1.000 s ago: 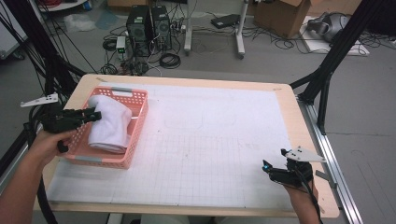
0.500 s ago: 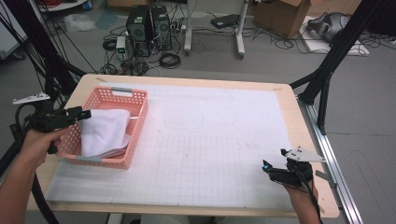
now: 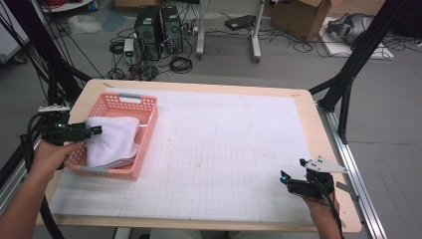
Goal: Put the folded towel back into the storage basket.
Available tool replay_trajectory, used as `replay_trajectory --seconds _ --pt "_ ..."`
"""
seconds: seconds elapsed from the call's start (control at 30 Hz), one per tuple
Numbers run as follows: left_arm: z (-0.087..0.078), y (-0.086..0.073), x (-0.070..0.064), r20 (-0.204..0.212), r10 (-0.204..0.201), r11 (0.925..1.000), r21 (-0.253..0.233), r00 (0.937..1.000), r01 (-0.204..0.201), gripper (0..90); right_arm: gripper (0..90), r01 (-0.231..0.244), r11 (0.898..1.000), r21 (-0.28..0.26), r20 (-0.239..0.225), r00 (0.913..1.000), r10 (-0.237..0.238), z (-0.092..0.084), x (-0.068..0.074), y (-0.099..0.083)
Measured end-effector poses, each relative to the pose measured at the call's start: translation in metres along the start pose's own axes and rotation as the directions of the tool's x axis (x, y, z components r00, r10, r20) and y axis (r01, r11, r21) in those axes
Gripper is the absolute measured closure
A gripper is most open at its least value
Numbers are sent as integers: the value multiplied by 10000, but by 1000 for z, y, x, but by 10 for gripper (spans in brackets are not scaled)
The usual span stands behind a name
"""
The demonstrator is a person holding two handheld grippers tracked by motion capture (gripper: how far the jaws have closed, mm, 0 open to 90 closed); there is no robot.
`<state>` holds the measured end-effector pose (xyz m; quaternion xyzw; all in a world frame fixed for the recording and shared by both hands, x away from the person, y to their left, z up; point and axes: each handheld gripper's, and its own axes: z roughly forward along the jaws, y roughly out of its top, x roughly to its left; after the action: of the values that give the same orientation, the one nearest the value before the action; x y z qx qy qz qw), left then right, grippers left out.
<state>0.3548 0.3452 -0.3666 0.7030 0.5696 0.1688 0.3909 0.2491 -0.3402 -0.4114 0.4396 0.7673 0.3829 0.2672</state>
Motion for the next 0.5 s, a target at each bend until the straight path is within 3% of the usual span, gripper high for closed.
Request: replay_trajectory --seconds 0.1,0.23,0.33,0.43,0.5 --pt "10 0 -1 42 -331 9988 363 9994 330 327 183 53 10000 26 -11 10000 -53 1 0 0" --pt "13 2 -4 316 -80 9988 479 9995 65 589 184 12 10000 43 -9 10000 -12 1 0 0" --pt "14 2 -7 870 -19 9995 310 9962 -8 700 183 28 10000 34 -7 10000 -28 1 0 0" --pt "15 4 -8 1700 -11 10000 -34 9854 17 721 184 23 10000 43 -26 10000 -22 1 0 0" --pt "15 5 -9 2499 96 9994 -338 9682 -12 726 184 21 10000 57 -28 10000 -21 1 0 0"
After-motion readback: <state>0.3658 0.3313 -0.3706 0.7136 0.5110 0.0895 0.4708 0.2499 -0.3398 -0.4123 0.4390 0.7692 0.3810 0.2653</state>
